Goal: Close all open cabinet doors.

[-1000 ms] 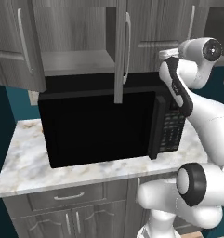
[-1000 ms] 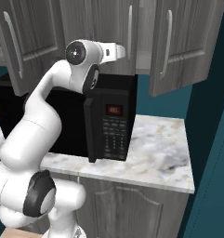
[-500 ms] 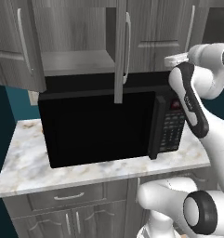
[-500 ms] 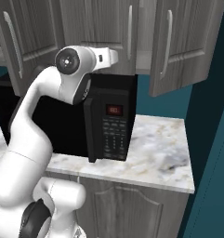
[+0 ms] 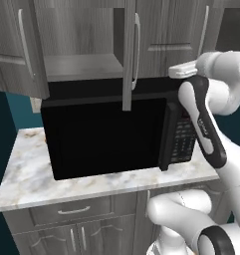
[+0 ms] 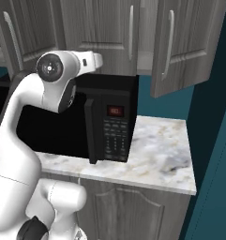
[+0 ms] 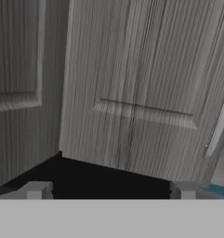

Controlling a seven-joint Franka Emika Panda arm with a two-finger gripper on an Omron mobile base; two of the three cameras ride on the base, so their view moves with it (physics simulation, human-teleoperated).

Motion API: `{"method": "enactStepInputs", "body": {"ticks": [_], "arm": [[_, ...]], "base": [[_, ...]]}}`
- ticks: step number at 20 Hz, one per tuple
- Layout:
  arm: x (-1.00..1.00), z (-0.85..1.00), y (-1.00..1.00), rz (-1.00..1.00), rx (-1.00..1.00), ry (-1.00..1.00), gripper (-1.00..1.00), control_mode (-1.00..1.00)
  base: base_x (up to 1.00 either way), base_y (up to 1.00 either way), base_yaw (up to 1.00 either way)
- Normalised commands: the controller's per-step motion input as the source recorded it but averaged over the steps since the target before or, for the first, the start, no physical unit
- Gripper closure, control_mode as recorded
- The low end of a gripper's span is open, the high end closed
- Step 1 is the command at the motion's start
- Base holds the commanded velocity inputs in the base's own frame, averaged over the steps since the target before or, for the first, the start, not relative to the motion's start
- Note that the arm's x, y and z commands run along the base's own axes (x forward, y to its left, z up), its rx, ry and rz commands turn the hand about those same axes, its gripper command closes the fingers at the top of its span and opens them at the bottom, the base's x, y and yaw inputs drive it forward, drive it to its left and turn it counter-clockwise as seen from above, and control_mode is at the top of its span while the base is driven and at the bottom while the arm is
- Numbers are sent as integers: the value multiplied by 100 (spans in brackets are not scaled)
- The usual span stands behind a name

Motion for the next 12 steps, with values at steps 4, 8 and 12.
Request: {"method": "enactStepInputs", "body": {"ticks": [4, 8, 12], "arm": [[-11, 0, 38, 7, 0, 1, -100, -100], [-5, 1, 16, 11, 0, 2, -100, -100], [0, 0, 13, 14, 0, 3, -100, -100]], "base": [[0, 0, 0], [0, 0, 0], [0, 0, 0]]}}
